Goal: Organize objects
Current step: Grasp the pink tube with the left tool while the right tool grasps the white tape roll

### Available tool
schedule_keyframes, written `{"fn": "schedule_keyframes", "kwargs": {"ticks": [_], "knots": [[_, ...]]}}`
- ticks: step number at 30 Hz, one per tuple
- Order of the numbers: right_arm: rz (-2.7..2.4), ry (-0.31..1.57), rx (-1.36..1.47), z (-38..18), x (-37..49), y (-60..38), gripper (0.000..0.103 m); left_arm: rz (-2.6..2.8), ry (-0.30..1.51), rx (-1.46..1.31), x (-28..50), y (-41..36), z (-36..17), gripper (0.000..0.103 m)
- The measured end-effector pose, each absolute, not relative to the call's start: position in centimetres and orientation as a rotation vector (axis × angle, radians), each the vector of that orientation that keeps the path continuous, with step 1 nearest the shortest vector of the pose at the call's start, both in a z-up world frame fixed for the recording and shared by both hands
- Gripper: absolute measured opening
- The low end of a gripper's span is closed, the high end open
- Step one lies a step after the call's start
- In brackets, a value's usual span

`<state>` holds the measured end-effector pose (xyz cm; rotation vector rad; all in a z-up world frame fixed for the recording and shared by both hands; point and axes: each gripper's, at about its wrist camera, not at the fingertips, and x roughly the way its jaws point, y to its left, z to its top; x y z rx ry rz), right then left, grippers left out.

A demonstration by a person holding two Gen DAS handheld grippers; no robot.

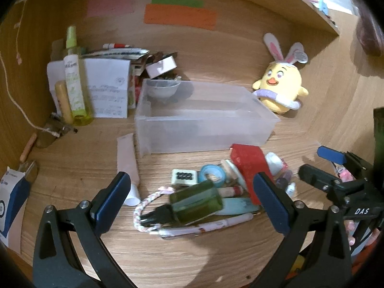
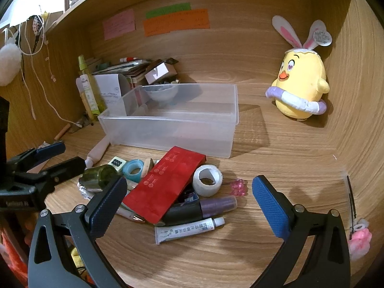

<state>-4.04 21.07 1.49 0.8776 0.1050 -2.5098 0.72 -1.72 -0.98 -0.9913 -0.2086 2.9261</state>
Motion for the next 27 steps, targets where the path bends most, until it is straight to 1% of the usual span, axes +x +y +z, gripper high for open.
{"fn": "schedule_keyframes", "kwargs": {"ticks": [3, 4, 6, 7, 9, 10, 12, 13, 14, 17, 18, 22, 24, 26, 27], "knots": [[-2.516, 0.121, 0.888, 1.2, -4.7, 21.3, 0.103, 2.954, -0.243, -1.031, 0.1, -3.5, -1.4, 0.103], [-2.517, 0.127, 0.892, 1.1, -4.9, 21.4, 0.103, 2.964, -0.249, -1.045, -0.1, -4.0, -1.6, 0.101], [-2.518, 0.132, 0.901, 0.9, -5.4, 21.6, 0.101, 2.975, -0.252, -1.094, -0.7, -5.0, -2.0, 0.081], [-2.517, 0.142, 0.912, 0.7, -5.8, 21.7, 0.100, 2.969, -0.252, -1.130, -1.1, -5.5, -2.3, 0.079], [-2.498, 0.143, 0.936, 0.4, -6.5, 21.8, 0.092, 2.966, -0.273, -1.172, -1.8, -6.4, -2.7, 0.078], [-2.489, 0.140, 0.948, 0.2, -6.9, 22.0, 0.090, 2.966, -0.281, -1.186, -2.2, -6.8, -2.9, 0.078], [-2.465, 0.134, 0.981, -0.2, -7.8, 22.1, 0.081, 2.961, -0.289, -1.219, -2.9, -7.4, -3.2, 0.078], [-2.458, 0.133, 0.992, -0.3, -8.1, 22.2, 0.078, 2.950, -0.292, -1.242, -3.3, -7.6, -3.4, 0.078], [-2.447, 0.128, 1.007, -0.5, -8.5, 22.3, 0.073, 2.940, -0.291, -1.263, -3.6, -7.8, -3.7, 0.077], [-2.413, 0.108, 1.050, -1.0, -9.5, 22.4, 0.063, 2.922, -0.274, -1.325, -4.0, -8.0, -4.5, 0.073], [-2.396, 0.102, 1.061, -1.2, -9.8, 22.4, 0.061, 2.920, -0.272, -1.337, -4.1, -8.1, -4.8, 0.071], [-2.365, 0.106, 1.086, -1.7, -10.2, 21.8, 0.061, 2.899, -0.299, -1.404, -4.1, -8.7, -6.1, 0.064], [-2.347, 0.130, 1.111, -2.2, -10.5, 21.1, 0.060, 2.889, -0.320, -1.425, -4.1, -9.0, -6.7, 0.056], [-2.343, 0.141, 1.121, -2.5, -10.7, 20.8, 0.059, 2.910, -0.317, -1.411, -3.9, -8.9, -6.9, 0.054], [-2.337, 0.135, 1.123, -2.6, -10.8, 20.6, 0.058, 2.914, -0.310, -1.411, -3.8, -8.7, -6.9, 0.050]]}}
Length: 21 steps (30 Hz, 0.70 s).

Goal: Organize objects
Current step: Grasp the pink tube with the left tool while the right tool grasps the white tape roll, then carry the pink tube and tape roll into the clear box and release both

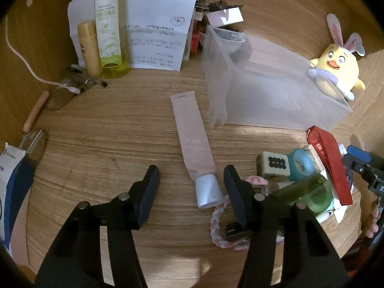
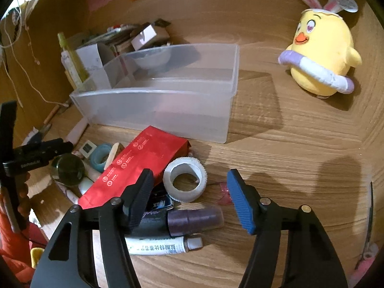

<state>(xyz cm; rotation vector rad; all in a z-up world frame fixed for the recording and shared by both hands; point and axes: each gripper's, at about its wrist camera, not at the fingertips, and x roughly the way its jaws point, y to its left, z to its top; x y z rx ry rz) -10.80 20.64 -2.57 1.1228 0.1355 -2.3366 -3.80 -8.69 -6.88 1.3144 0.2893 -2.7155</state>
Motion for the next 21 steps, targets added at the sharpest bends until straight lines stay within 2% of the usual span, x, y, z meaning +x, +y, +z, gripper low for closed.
{"fn": "schedule_keyframes", "kwargs": {"ticks": [1, 3, 4, 6, 21], "knots": [[-2.334, 0.129, 1.123, -2.5, -10.9, 20.6, 0.056, -2.716, 0.282, 1.306, -3.7, -8.5, -6.9, 0.046], [-2.336, 0.117, 1.120, -2.5, -11.0, 20.6, 0.047, -2.719, 0.250, 1.295, -3.5, -8.0, -7.0, 0.036], [-2.335, 0.108, 1.118, -2.4, -11.1, 20.7, 0.044, -2.725, 0.222, 1.289, -3.4, -7.6, -7.0, 0.029], [-2.331, 0.088, 1.123, -2.5, -11.3, 20.8, 0.035, -2.728, 0.195, 1.281, -3.6, -7.1, -7.1, 0.023], [-2.443, 0.023, 1.047, -1.1, -10.4, 23.0, 0.034, -2.704, 0.259, 1.085, 0.5, -8.7, -4.7, 0.023]]}}
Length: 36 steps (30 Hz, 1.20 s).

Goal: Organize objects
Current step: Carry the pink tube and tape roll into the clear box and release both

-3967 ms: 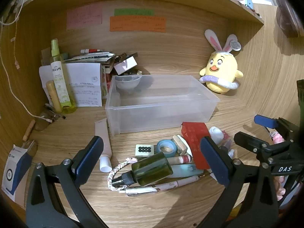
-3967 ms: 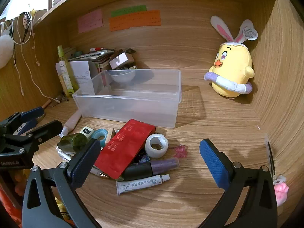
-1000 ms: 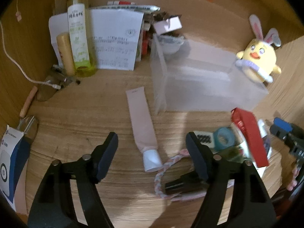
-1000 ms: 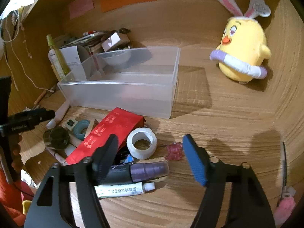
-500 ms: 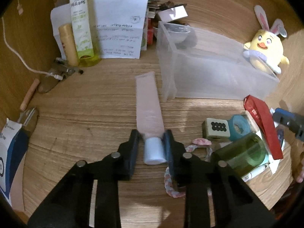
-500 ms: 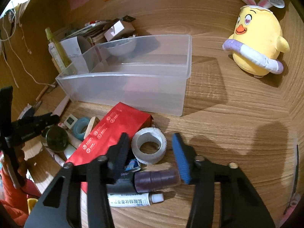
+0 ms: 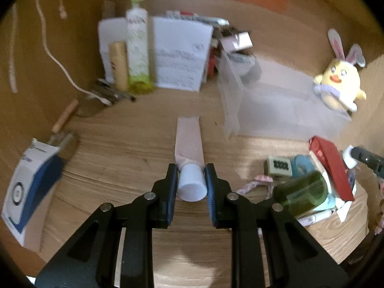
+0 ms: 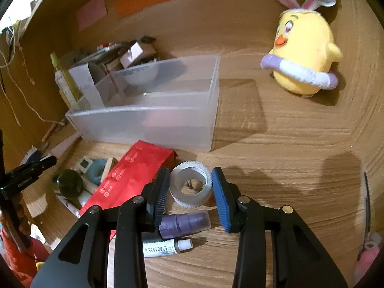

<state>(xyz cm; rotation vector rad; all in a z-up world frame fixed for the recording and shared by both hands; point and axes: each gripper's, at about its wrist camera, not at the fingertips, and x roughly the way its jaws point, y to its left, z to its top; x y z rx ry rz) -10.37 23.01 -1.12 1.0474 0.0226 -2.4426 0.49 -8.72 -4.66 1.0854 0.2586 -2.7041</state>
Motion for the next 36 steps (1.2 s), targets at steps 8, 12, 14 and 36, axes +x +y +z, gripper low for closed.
{"fn": "schedule_keyframes", "kwargs": {"ticks": [8, 12, 14, 36], "knots": [[-2.502, -0.006, 0.913, 1.9, -9.6, 23.8, 0.034, -2.741, 0.260, 0.911, 1.3, -9.2, -0.8, 0.022], [-2.518, 0.001, 0.863, 3.2, -9.7, 23.7, 0.034, -2.763, 0.223, 0.813, 1.3, -9.2, 1.5, 0.022], [-2.523, 0.002, 0.840, 3.9, -9.8, 23.7, 0.034, -2.790, 0.212, 0.772, 1.2, -9.2, 2.8, 0.022], [-2.427, 0.178, 0.841, 5.7, -17.5, 16.1, 0.034, -3.023, 0.164, 1.034, -11.2, -3.7, 3.2, 0.022]]}}
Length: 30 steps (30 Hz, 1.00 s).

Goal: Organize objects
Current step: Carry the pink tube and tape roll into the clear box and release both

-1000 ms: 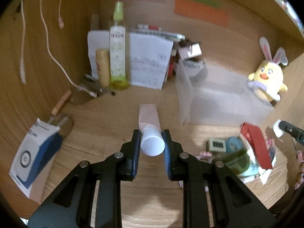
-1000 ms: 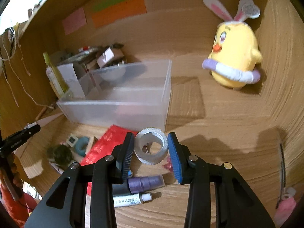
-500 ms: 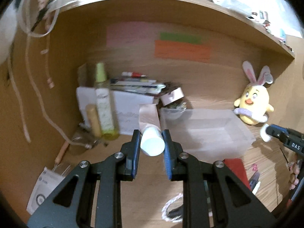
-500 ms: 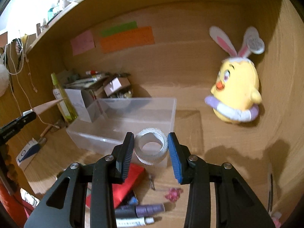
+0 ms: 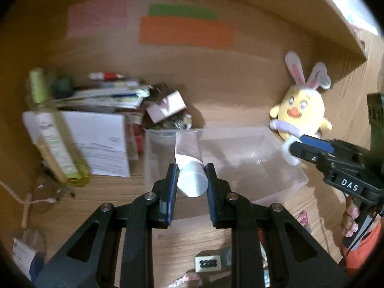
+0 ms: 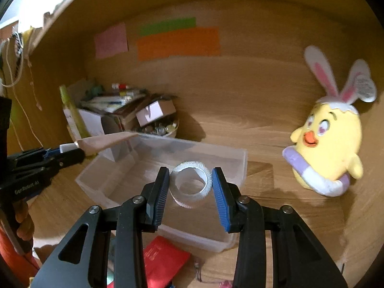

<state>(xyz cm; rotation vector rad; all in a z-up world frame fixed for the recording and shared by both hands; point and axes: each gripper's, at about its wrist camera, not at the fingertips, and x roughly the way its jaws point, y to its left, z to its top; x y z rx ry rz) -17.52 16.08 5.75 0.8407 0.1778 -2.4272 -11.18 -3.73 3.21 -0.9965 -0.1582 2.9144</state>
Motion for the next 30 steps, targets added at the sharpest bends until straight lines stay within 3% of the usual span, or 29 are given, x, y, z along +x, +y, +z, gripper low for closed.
{"fn": "schedule_keyframes", "kwargs": {"ticks": [11, 22, 25, 27, 30], "knots": [[-2.328, 0.392, 1.055, 0.7, -21.6, 12.0, 0.034, 2.716, -0.104, -1.257, -17.2, -1.7, -0.7, 0.023], [-2.288, 0.408, 1.146, -0.8, -22.3, 11.2, 0.035, 2.654, -0.066, -1.319, -17.0, -1.7, -1.2, 0.023], [-2.294, 0.383, 1.146, -0.3, -22.2, 11.6, 0.043, 2.654, -0.083, -1.318, -16.4, -2.1, -1.0, 0.031], [-2.309, 0.365, 1.128, 0.2, -21.9, 12.1, 0.053, 2.669, -0.080, -1.287, -15.6, -2.1, -0.4, 0.046], [-2.365, 0.352, 1.071, 1.7, -20.6, 13.3, 0.068, 2.728, -0.037, -1.205, -13.6, -2.1, 0.9, 0.061]]}}
